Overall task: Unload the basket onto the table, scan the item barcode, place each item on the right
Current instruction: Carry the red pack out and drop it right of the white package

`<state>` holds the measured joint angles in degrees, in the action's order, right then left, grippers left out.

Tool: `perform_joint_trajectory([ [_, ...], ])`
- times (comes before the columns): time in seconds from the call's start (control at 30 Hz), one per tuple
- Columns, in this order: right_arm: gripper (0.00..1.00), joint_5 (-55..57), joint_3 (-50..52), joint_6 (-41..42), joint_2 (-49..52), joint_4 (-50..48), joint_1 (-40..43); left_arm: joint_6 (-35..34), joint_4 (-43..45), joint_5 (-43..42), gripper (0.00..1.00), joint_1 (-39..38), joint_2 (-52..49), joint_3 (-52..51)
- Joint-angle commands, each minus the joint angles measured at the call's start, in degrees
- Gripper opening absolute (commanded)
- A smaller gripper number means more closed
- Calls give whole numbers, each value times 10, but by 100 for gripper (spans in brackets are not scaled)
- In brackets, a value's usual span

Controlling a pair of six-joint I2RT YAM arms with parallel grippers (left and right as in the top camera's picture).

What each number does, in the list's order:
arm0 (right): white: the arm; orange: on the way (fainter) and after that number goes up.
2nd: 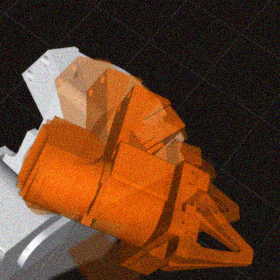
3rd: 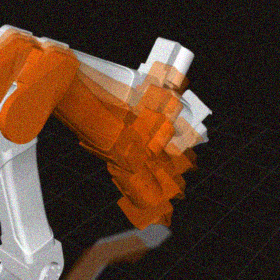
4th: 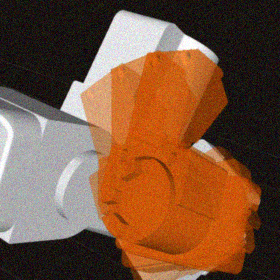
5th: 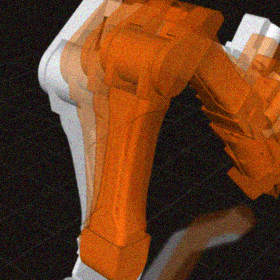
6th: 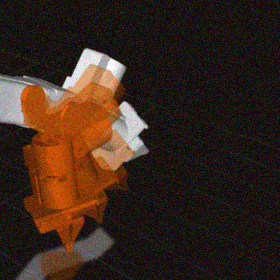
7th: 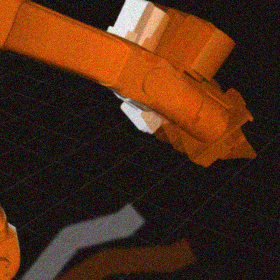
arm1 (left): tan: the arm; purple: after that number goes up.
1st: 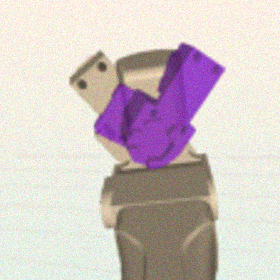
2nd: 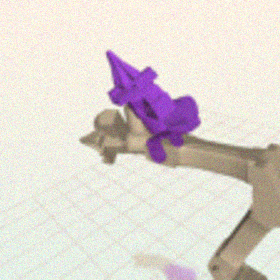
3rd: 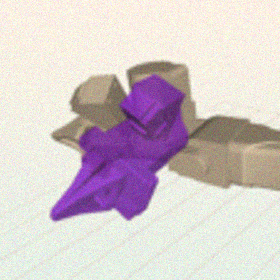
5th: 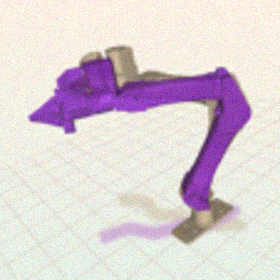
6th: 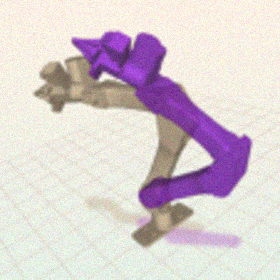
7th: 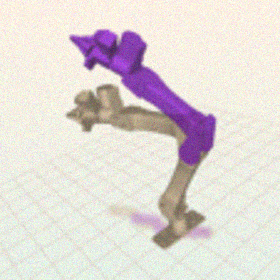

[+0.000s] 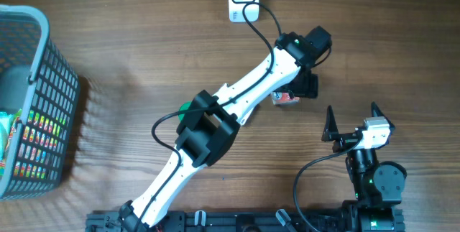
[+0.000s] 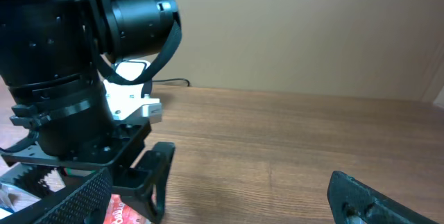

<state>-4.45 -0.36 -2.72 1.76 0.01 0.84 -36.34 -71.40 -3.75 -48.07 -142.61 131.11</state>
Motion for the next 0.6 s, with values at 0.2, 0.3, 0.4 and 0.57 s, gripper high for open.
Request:
perform_joint_trajectory([
  [0.2, 100, -1, 1, -3, 0, -2, -3, 31, -21, 35, 100, 67, 164, 8],
  [0.3, 100, -1, 0, -3, 0, -2, -3, 43, -39, 38, 100, 105, 257, 8],
  [0.4, 100, -1, 0, -3, 0, -2, -3, 62, -66, 46, 100, 144, 338, 8],
  [0.57, 100, -1, 0, -3, 0, -2, -3, 63, -118, 114, 100, 221, 440, 8],
])
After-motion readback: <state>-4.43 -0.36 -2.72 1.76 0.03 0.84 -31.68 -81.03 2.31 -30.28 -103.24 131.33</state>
